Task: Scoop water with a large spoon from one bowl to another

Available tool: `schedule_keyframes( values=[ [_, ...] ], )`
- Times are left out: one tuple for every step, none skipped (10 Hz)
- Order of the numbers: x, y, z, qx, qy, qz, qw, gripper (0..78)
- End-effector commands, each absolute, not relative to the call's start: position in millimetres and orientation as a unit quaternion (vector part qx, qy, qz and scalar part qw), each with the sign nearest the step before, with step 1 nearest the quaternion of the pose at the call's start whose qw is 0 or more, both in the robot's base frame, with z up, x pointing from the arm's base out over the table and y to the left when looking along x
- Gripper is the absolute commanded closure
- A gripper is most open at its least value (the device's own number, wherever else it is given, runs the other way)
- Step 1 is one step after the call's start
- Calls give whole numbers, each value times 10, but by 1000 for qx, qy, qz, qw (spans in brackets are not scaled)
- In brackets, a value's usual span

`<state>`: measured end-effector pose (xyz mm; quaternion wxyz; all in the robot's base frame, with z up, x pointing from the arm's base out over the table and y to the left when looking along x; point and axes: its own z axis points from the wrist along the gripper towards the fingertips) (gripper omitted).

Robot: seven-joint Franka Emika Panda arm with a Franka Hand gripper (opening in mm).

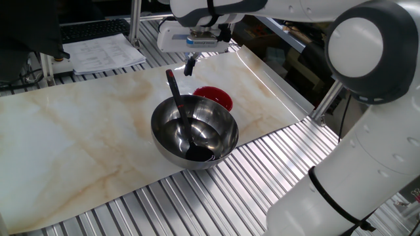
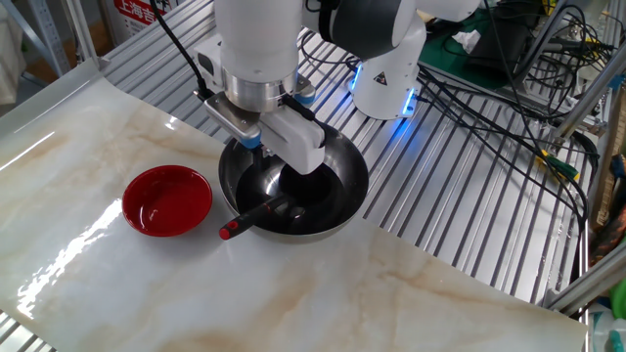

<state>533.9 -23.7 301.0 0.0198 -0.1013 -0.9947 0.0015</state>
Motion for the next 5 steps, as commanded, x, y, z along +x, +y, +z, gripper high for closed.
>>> schedule_keyframes(
  values=[
    [5338,-235,3019,-122,-992,-3,-10,776],
    [5336,-236,2999,-123,-992,2,-11,776],
    [5341,-240,2988,-123,-992,3,-11,776],
    [5367,-258,2950,-122,-992,5,-12,776],
    [5390,-272,2921,-118,-993,4,-11,776]
  ],
)
